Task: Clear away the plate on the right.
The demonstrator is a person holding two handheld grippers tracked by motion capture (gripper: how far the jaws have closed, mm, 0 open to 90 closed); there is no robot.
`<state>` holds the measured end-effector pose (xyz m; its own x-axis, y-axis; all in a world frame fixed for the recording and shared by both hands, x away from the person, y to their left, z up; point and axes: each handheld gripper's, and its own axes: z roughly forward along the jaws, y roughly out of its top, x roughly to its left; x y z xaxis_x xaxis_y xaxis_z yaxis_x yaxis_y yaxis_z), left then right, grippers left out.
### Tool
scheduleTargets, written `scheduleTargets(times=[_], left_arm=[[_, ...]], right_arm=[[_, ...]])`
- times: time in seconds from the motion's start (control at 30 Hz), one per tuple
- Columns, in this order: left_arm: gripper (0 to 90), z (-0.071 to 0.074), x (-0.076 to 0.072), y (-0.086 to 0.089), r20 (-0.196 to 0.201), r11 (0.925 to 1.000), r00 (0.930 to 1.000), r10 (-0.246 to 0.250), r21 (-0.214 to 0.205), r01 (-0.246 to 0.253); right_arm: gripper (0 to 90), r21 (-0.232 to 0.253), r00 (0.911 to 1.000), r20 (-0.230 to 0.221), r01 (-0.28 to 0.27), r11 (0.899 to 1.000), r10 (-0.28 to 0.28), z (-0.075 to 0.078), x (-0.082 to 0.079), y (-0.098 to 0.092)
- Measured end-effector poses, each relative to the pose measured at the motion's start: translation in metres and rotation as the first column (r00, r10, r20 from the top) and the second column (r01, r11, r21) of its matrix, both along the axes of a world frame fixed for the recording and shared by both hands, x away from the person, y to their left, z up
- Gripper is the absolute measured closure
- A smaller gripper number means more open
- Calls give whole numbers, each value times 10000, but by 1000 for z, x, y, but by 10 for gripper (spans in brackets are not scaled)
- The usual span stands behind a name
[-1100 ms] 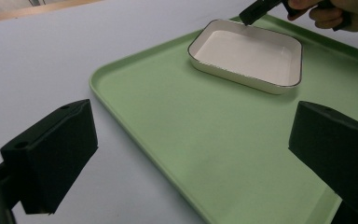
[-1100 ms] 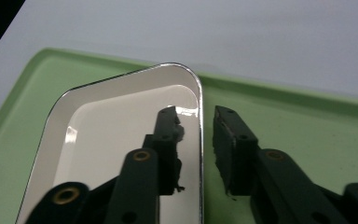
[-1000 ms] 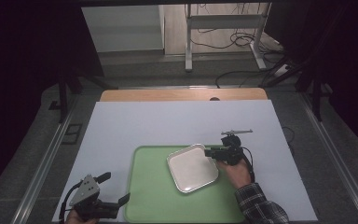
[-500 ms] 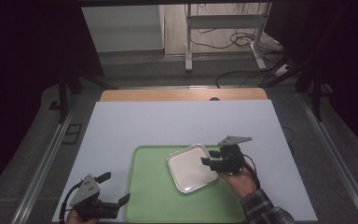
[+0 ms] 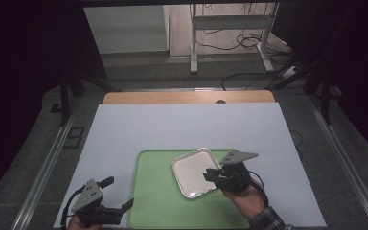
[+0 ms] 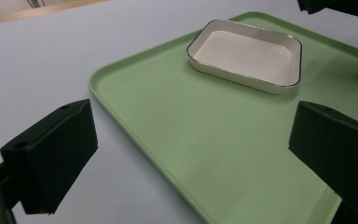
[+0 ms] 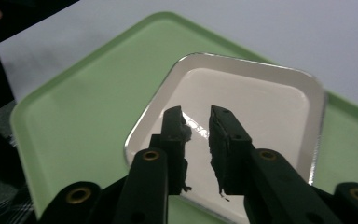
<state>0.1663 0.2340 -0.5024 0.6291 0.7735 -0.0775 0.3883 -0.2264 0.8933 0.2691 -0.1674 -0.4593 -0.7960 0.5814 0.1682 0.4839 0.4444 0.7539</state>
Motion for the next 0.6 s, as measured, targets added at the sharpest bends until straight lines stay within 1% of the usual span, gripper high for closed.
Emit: scheduleTargets(times=[0.13,0.3,0.43,0.6], left_arm=[[10,0,0,0,8,10000,10000,-3,10,3],[9,0,0,-1,8,10000,10000,3,-1,-3],[9,0,0,-1,-1,10000,10000,-19,31,19],[9,0,0,-1,-4,10000,10000,-30,29,30]], right_arm=[[820,-104,9993,-199,-316,9994,314,0,-13,0],[879,-549,9970,-185,-763,9956,754,-6,-26,3],[896,-811,9948,-330,-989,9918,965,-13,-27,8],[898,-1147,9930,-552,-1098,9873,1041,-25,-25,13]])
